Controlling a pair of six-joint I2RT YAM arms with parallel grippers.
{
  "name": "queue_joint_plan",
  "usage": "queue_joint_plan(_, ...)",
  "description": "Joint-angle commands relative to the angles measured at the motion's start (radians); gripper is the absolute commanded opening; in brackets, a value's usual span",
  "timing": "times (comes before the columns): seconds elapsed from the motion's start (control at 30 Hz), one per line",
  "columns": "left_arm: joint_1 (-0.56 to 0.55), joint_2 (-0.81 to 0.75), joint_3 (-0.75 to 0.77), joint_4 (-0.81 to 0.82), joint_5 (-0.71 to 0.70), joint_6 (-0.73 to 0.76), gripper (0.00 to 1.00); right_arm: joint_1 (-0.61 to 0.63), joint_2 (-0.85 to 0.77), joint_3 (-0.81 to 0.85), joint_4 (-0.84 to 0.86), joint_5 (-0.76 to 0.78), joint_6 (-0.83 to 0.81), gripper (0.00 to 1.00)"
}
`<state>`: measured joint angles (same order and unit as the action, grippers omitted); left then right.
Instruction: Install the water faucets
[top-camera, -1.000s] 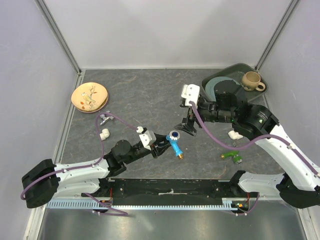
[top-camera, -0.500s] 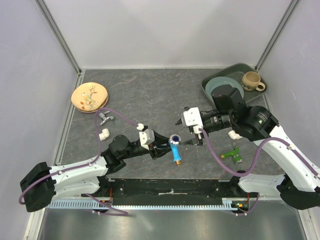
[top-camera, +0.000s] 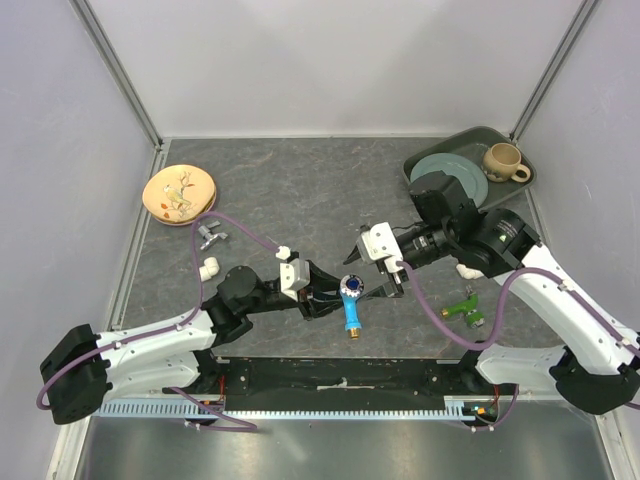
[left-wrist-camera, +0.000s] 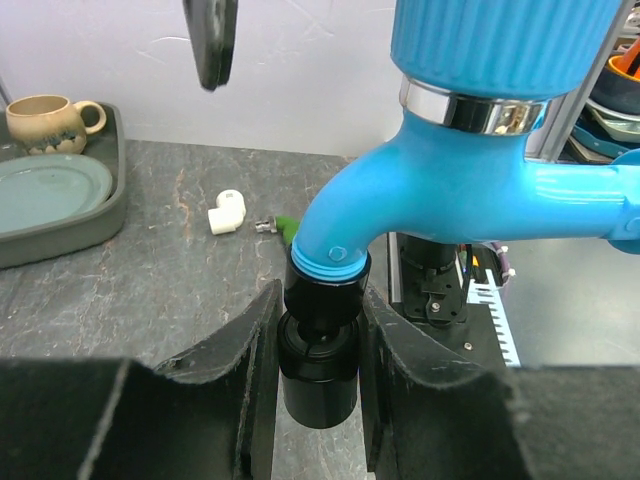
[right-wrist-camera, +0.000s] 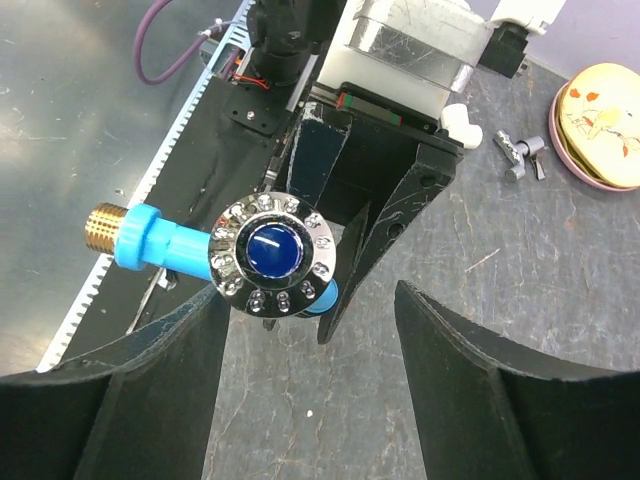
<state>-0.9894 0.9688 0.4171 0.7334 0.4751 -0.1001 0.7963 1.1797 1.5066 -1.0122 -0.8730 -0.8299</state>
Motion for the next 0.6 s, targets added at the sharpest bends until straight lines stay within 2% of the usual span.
queue_joint_plan(0.0, 0.003, 0.001, 0.055, 0.044, 0.046, -0.032, 0.02, -0.003, 0.014, -0.011, 0.003, -0.078, -0.04, 0.73)
queue_joint_plan(0.33, 0.001, 0.015, 0.077, 0.027, 0.103, -0.039, 0.02, -0.003, 0.034, -0.014, -0.009, -0.147, -0.069, 0.64)
queue_joint_plan(0.57, 0.001, 0.007, 0.098, 0.003, 0.152, -0.041, 0.02, -0.003, 0.055, -0.014, -0.071, -0.173, -0.141, 0.69)
